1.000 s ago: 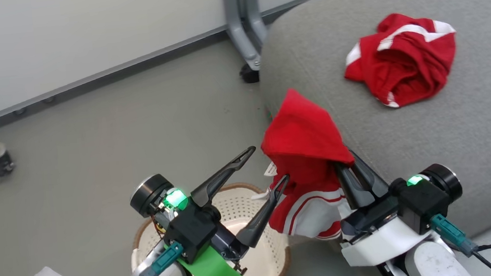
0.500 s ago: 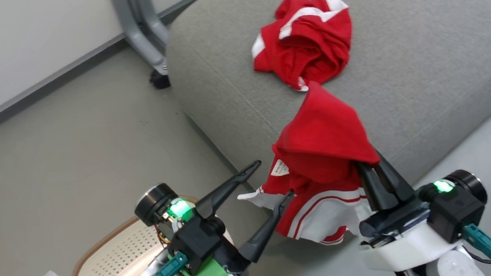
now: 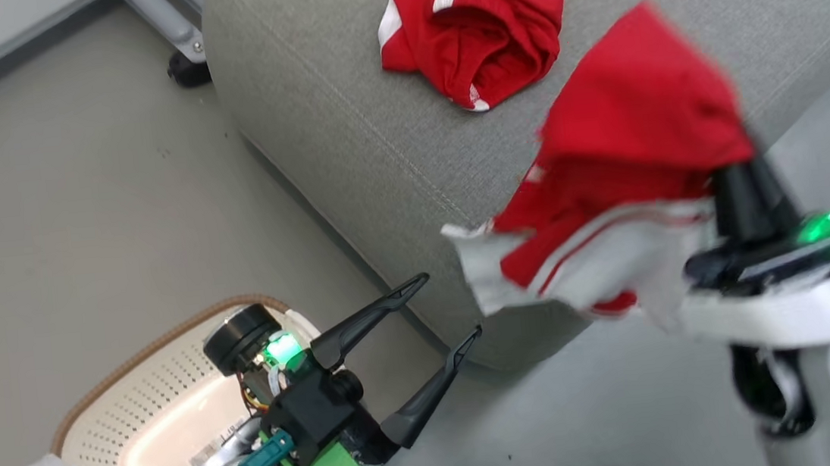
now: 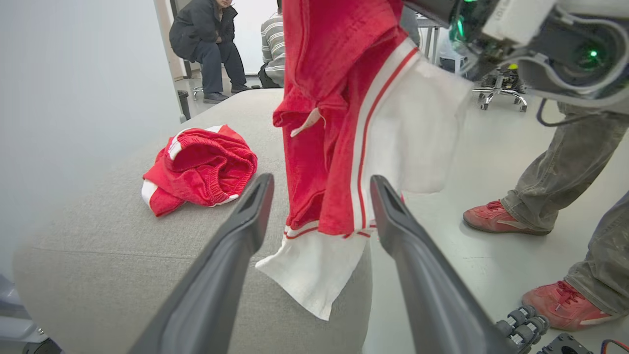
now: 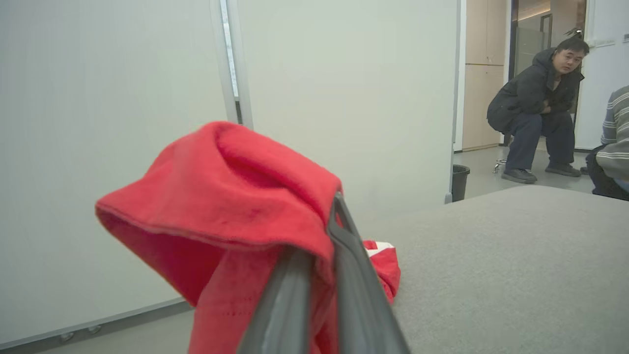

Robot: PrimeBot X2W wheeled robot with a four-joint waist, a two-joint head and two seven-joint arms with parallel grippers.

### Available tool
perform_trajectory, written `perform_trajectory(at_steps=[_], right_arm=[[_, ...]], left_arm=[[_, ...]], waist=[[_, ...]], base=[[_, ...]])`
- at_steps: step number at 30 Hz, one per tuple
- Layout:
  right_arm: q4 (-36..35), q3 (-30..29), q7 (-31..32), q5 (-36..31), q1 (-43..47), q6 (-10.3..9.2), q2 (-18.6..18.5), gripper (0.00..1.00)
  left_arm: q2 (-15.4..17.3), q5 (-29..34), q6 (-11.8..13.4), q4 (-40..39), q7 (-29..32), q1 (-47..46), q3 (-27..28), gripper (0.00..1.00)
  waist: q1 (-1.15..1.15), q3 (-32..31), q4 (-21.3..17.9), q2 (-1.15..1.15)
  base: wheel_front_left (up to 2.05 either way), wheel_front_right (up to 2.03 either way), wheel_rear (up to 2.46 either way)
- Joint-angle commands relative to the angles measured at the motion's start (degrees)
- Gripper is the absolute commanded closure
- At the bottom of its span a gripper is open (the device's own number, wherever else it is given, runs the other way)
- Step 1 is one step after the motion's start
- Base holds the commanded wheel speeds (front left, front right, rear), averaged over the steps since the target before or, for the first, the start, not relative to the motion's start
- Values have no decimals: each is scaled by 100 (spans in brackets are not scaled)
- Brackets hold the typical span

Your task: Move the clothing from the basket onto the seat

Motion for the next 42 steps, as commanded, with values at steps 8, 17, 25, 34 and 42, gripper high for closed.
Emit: perform_trajectory(at_steps=[8,17,25,34,42], right_arm=[[81,-1056,-18,-170,-2123,-8,2,100],[467,-2049,197,-830,-4656,-9,-5,100],[1017,-2718,562,-1592,-5354,-10,-31,100],[2553,-3504,501,-1354,-4447,-9,-3,100],[3808,-3514,90,-1059,-4083,-10,-12,61]], left_arm=[[654,-104,-17,-560,3,-462,-109,0],[1319,-52,-17,-999,-83,-950,-274,0],[1496,-85,-17,-1167,-154,-1258,-345,0],[1530,-103,-18,-1170,-161,-1287,-398,0],[1419,-62,-18,-1070,-158,-1288,-627,0]], waist=[[0,1337,691,0],[0,2470,1119,0],[0,2855,1436,0],[0,2959,1674,0],[0,2673,1751,0]], base=[[0,0,0],[0,0,0],[0,0,0],[0,0,0],[0,0,0]])
